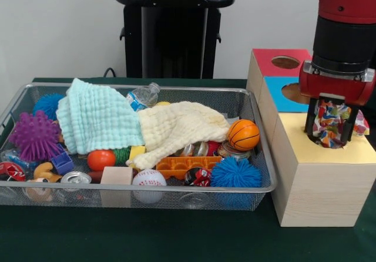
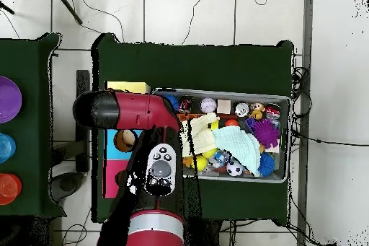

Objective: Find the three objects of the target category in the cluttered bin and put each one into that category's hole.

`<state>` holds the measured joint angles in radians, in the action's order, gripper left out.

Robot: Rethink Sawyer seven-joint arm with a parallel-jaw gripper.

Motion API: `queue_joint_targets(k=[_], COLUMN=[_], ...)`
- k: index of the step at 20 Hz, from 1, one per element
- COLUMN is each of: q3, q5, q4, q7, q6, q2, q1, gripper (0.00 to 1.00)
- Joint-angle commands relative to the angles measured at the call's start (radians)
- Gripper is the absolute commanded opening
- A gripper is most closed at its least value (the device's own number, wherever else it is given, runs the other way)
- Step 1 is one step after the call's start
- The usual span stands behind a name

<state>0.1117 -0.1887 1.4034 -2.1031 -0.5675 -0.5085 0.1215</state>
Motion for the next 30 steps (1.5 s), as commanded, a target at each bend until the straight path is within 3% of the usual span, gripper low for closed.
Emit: queue_joint_targets(k=[1,11,18,30], q3=[-0.035,-0.057,-0.061,-0.071], q5=[-0.014,-0.024,-0.038,-0.039], q4=[0.044,0.066,0.118,0.134], q7=[-0.156,-0.147,-0.121,-0.112], q6=[0.031,0.042,-0.044,-0.11], q2=[0.031,0.014,-0.084,-0.143], q1=[-0.025,-0.04,-0.062,-0.079], gripper=[1.0,1.0,1.0,1.0])
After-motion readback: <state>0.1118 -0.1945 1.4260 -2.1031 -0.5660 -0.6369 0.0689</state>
